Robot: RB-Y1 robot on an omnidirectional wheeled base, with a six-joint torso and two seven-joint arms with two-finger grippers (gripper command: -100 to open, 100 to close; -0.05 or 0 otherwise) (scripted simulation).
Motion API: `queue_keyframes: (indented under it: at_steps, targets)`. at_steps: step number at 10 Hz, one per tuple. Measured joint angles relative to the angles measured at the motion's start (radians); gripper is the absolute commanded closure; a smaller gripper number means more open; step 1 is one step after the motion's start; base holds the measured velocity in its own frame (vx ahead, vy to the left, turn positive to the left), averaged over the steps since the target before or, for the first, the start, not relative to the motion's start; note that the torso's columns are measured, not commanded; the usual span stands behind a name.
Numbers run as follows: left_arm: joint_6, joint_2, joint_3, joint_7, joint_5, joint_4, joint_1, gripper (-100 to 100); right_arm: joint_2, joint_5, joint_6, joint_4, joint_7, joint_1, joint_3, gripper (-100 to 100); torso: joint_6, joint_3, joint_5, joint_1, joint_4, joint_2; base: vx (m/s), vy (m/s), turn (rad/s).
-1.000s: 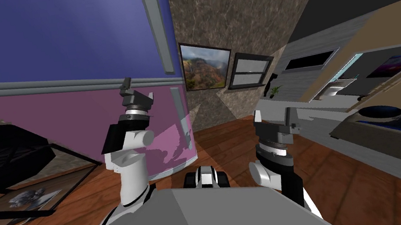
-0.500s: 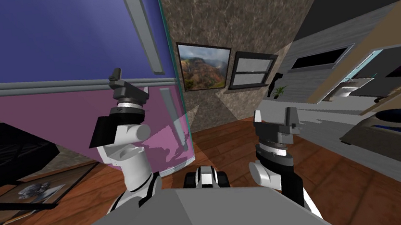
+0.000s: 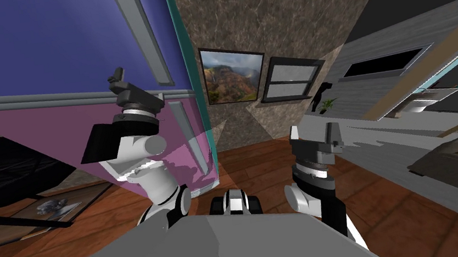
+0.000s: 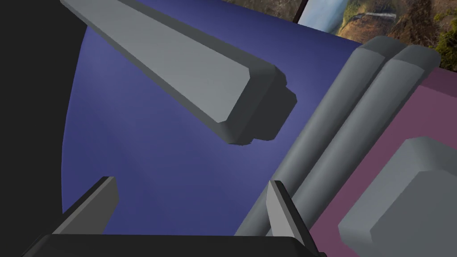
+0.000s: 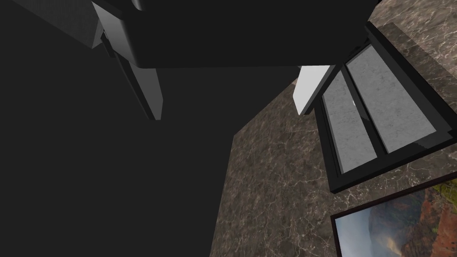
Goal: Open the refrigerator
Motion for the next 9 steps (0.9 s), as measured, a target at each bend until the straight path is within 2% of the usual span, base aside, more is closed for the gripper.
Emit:
queue_keyframes:
  at_steps: [4,9]
  targets:
    - [0.089,-0.068,0.05,0.008,0.013,-0.011,-0.087,-100,0.0,0.0,0.0,0.0,0.0,0.0,0.0,0,0.001,0.001,0.0,-0.001,0.0,0.001,0.033,-0.111,0.056]
    - [0.148,-0.2,0.08,0.013,0.02,-0.019,-0.144,-100,0.0,0.0,0.0,0.0,0.0,0.0,0.0,0,0.0,0.001,0.0,0.001,0.0,0.002,0.013,-0.054,0.018]
